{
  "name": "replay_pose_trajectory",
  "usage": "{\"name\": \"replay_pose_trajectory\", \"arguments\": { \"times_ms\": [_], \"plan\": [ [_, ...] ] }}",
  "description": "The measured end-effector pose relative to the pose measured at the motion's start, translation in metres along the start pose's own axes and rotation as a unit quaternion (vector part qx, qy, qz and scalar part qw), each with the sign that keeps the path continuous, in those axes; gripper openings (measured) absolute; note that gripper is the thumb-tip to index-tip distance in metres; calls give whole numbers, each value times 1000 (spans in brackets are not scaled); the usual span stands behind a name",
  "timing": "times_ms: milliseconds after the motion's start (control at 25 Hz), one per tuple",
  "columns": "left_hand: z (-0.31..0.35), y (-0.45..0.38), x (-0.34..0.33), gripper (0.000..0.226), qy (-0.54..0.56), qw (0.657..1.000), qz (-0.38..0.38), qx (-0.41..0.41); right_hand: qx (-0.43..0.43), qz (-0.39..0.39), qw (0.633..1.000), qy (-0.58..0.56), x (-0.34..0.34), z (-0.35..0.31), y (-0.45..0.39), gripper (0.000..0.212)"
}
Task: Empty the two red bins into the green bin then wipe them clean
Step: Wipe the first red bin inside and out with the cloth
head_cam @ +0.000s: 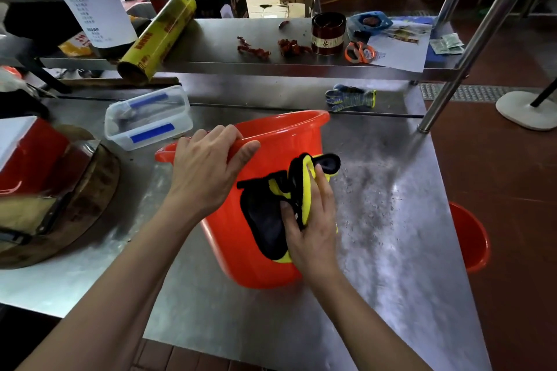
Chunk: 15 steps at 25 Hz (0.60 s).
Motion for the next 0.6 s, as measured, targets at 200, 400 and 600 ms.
{"name": "replay_pose_trajectory", "arguments": {
  "times_ms": [200,400,600],
  "plan": [
    [-6,2,3,51,9,1000,-1,-6,23,7,1000,2,-9,-28,-33,67],
    [-16,7,6,53,24,1000,-1,-6,64,5,998,24,-12,-26,-30,67],
    [-30,12,9,50,42,999,-3,11,77,0,997,21,-15,-2,-7,64]
  ]
}}
Point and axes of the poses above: each hand's wrist, its own y-axis away from the middle knuckle, its own x-axis out of the back of the hand, z = x × y, the point moved 3 cm from there along -y, towards the middle knuckle, and after that the axes turned 2 degrees about x, right-handed, at the moved point
